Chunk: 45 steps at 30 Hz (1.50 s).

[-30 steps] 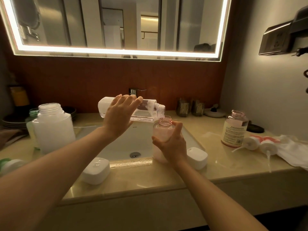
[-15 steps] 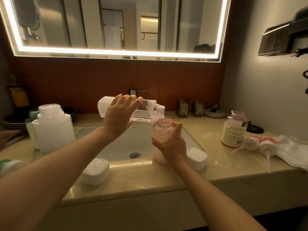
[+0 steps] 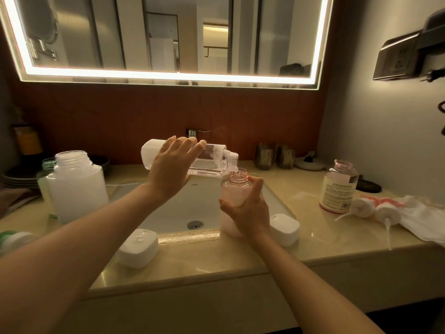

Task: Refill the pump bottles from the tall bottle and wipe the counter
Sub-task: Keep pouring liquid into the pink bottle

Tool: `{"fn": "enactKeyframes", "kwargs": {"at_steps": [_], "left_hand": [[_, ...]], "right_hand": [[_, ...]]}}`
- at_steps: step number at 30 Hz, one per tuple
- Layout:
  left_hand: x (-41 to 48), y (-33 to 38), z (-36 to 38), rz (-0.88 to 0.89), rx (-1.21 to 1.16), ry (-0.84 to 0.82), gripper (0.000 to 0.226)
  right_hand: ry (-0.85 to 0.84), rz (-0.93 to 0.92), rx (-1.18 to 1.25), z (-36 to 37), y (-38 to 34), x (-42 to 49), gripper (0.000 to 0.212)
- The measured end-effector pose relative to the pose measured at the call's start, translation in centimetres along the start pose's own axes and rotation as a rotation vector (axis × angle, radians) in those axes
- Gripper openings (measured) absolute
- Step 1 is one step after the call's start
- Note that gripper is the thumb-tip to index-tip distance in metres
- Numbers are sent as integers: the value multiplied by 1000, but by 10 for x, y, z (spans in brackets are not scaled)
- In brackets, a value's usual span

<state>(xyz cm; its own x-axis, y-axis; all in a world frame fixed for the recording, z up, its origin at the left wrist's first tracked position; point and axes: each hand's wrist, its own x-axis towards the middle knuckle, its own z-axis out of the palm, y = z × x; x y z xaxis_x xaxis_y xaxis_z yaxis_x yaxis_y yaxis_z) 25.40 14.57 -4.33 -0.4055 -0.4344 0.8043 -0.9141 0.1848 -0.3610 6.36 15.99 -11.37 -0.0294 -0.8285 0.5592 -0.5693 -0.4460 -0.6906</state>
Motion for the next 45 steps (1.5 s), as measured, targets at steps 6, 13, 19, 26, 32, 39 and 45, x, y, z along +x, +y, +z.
{"fn": "enactKeyframes", "kwargs": {"at_steps": [6,13,19,26,32,39,45], "left_hand": [[0,0,-1,0,8,-9,82],[-1,1,-1,-5,8,-7,81],[0,2,-4,5,8,10,81],[0,2,-5,7,3,-1,80],[1,0,-5,12,8,-18,78],[2,1,-9,31,13,2,79],[2,1,-8,21,10,-16,79]], "right_hand": [[0,-7,0,0,0,0,84],[0,-13,4,0,1,-1,84],[-3,-8,8,0,2,0,85],[1,-9,-2,1,3,1,85],[5,-10,-7,2,4,1,85],[-2,-12,-5,1,4,1,84],[0,-15,-6,2,4,0,84]]}}
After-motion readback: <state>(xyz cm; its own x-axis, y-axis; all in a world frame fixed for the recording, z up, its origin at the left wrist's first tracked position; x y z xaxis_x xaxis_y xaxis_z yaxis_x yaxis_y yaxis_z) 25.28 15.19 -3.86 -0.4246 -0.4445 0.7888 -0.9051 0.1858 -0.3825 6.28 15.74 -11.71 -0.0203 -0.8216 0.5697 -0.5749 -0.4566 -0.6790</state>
